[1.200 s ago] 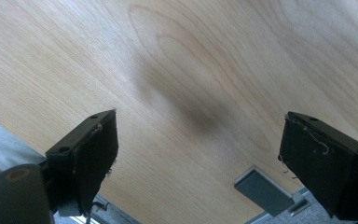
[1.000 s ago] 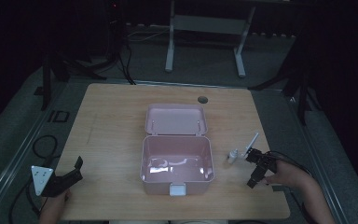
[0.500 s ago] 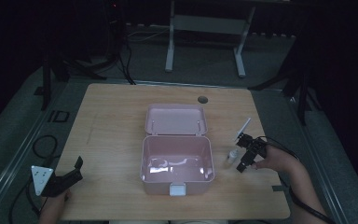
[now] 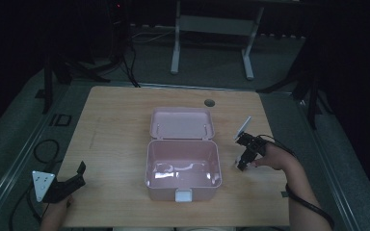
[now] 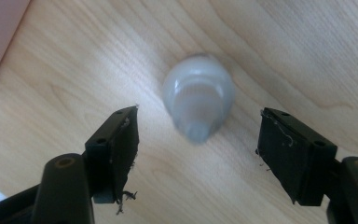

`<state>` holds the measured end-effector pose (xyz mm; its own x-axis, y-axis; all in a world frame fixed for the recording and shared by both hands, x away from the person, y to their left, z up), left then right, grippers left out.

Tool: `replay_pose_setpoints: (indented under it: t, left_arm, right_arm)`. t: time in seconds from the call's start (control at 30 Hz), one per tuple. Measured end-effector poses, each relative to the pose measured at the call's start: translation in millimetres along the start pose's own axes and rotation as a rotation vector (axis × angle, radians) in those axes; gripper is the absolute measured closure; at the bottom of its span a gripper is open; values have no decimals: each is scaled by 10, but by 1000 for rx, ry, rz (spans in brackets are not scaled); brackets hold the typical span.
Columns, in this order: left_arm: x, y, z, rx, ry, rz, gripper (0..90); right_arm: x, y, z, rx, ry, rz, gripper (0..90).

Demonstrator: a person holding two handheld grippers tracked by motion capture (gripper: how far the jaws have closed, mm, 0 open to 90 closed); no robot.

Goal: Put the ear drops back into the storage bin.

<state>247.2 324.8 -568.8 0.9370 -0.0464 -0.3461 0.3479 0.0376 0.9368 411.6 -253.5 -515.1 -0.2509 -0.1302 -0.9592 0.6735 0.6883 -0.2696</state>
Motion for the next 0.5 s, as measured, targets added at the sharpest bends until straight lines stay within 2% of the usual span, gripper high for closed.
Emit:
replay_pose_setpoints:
  t: [0.07,0.17,0.23,0.5]
  left_arm:
    - [0,0,0,0,0,0,4]
    - [0,0,1,1,0,0,4]
    - [0,0,1,2,0,0,4]
    - [1,0,0,1,-2,0,4]
  right_arm:
    - [15,48,4,3,8,-5,347]
    - [16,59,8,9,6,-5,362]
    - [5,120,36,34,2,10,386]
    - [94,196,40,33,10,-10,428]
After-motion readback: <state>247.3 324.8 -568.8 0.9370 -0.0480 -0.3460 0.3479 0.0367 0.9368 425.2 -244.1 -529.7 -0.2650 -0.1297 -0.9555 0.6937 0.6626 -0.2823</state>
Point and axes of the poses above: each handheld gripper's, and its own axes: x roughly forward along the jaws, y roughly out of its top, z roughly to its right, the point moved 3 cm from there along x, roughly forward along the jaws, and after that the axes turned 13 degrees about -z, right-handed, at the moved point
